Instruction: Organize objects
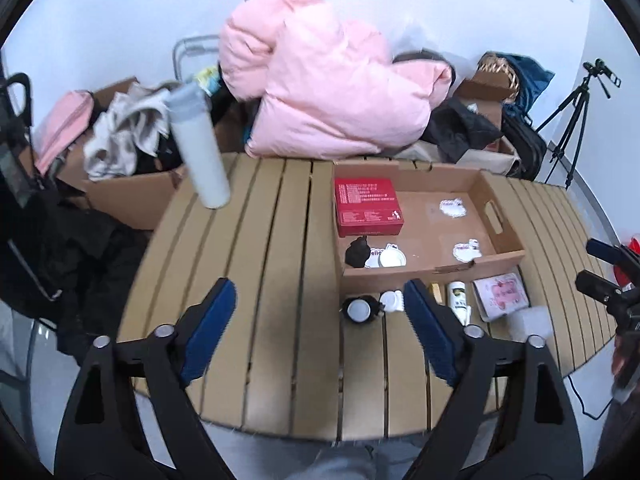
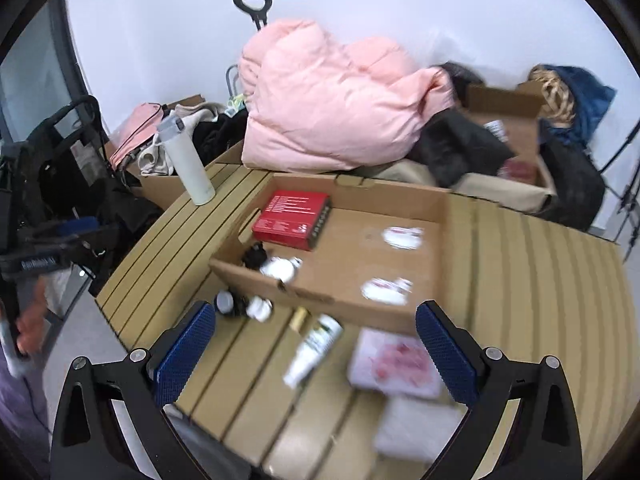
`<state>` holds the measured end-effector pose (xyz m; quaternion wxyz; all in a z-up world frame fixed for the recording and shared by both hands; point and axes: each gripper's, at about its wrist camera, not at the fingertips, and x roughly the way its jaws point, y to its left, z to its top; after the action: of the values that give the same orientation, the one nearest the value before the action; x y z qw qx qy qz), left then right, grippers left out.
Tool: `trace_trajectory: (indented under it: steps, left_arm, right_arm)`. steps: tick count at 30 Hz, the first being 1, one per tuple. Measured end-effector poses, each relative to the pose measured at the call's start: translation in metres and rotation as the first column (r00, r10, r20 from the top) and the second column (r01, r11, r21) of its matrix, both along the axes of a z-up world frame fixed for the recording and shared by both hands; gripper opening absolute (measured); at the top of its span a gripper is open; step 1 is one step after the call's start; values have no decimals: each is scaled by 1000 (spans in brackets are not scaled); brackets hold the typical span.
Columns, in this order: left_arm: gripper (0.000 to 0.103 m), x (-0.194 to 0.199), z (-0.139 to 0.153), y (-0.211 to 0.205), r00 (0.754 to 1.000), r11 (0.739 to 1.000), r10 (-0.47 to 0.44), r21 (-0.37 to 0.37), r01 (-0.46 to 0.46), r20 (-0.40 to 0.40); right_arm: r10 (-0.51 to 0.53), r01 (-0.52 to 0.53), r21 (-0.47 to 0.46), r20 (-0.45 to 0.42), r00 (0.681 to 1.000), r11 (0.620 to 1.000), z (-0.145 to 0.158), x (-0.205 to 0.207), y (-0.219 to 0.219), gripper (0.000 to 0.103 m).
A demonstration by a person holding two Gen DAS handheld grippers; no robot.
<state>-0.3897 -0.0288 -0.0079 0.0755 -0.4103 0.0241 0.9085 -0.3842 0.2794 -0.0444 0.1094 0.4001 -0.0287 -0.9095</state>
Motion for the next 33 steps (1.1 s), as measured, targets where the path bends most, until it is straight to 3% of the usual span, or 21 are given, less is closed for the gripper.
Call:
trace_trajectory:
  steps: [5,8,13,16,19,23,26,28,32,33]
  left_arm:
    - [86,45,25,-2,999,1000,-1,16,1,-37]
    - [92,84,27,1,998,1000,-20,17,21,-55]
    - [96,151,-1,11,1000,1000,-21,7,21,-23]
    - [98,192,-16,22,998,996,-67,52,67,0]
    - [100,207,-22,28,997,995,-83,55,83,7]
    - [100,201,-26,33,998,998,-56,13,56,11]
    - [100,196,-33,29,998,997,-56,52,55,21]
    - [97,191,-37,27,999,997,-47,58,46,9]
    - [85,170,-48,24,1000,998,-29,64,29,-1]
    - [80,161,-53,24,999,996,-38,76,37,6]
  right_arm:
    - [-43,42,-26,-33,999,999,25,52,20,102]
    - [-44,41,-66,-51,998,997,33,85,21,102]
    - [-15,12,-101,-37,999,995,14,147,2,102]
    - [-17,16,-124,-8,1000,992,-2,196,-15,102]
    - [-3,1,-172,-13,1000,985,-11,221,-23,102]
    - [-6,1,-119,-43,999,993,-8,223,-32,102]
    - [17,-23,-140,-46,999,990,-11,221,-38,102]
    - [25,-28,-146,-24,999,989,-20,216,-40,97]
    - [8,-7,-153,6,1000,988,-38,199,-40,59]
    - [4,-2,-150,10,1000,989,-42,193,-39,56]
